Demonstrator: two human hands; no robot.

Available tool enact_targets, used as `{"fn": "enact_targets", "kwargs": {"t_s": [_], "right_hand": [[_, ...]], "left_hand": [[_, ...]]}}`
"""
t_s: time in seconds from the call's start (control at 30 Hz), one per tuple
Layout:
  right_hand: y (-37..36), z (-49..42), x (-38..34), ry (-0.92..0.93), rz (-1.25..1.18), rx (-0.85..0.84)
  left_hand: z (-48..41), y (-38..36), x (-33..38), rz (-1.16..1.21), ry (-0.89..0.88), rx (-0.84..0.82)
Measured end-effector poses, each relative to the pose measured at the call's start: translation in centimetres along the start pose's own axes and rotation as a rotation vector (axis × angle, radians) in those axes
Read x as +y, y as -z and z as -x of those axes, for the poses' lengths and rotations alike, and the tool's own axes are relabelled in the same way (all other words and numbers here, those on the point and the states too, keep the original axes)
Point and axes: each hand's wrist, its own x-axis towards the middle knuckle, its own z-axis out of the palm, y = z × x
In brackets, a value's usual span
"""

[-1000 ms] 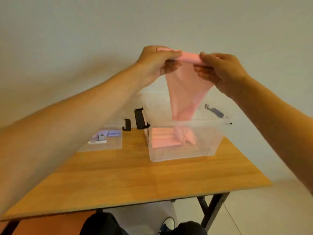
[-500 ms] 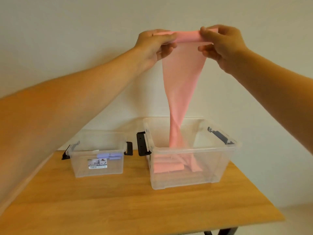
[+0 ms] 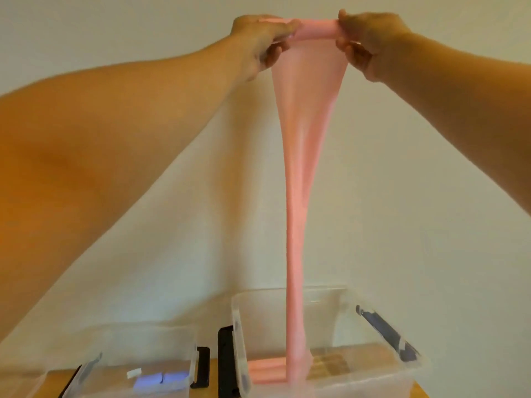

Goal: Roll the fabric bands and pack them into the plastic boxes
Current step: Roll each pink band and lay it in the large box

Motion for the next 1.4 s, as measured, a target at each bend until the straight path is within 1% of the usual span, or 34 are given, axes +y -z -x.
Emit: {"fn": "enact_targets", "kwargs": {"t_s": [0.07,0.13,0.2,0.33,0.5,0.63,0.73,0.83,0.9,0.97,1.1,1.17,1.27,1.4], "right_hand": [[0.0,-1.7,-1.8,0.11,-0.033,-0.014],[0.0,-2.5,-2.1,0.141,-0.062,-0.033],[0.0,-1.8,-1.3,0.106,-0.034,-0.037],[0.1,3.2,1.4,-0.005,-0.029,-0.042],[1.5,13.1,5.0,-0.157,-0.036,-0.042],[3.3,23.3,8.6,-0.222,0.007,-0.133],[4.8,31.5,11.7,-0.293,0.026,-0.179],[6.1,39.2,14.5,-0.328,0.06,-0.176],[7.1,43.8,16.1,-0.338,0.092,-0.17],[7.8,47.8,17.2,-0.369,0.069,-0.163],[9.3,54.3,18.8,-0.501,-0.006,-0.192],[10.4,56.7,19.7,-0.565,-0.027,-0.188],[11.5,59.3,21.1,-0.644,-0.049,-0.151],[11.8,61.0,22.3,-0.654,-0.043,-0.109]], "left_hand": [[-2.0,0.1,1.8,0.028,-0.105,-0.018],[-2.8,0.4,2.6,0.077,-0.102,0.003],[-2.2,0.6,2.3,0.063,-0.038,0.038],[3.4,1.6,0.3,0.004,0.058,0.012],[14.6,2.8,-1.7,0.038,0.209,0.02],[25.9,4.7,-4.1,0.009,0.34,0.045],[34.6,6.5,-6.3,-0.063,0.386,0.039],[42.9,7.8,-8.4,-0.123,0.406,0.031],[47.9,8.1,-9.7,-0.111,0.43,0.052],[52.2,8.3,-10.9,-0.075,0.479,0.084],[58.7,8.6,-12.8,-0.042,0.618,0.107],[60.6,8.7,-13.6,-0.035,0.658,0.077],[62.2,8.9,-14.7,-0.069,0.658,-0.016],[63.0,9.2,-15.7,-0.118,0.617,-0.185]]}}
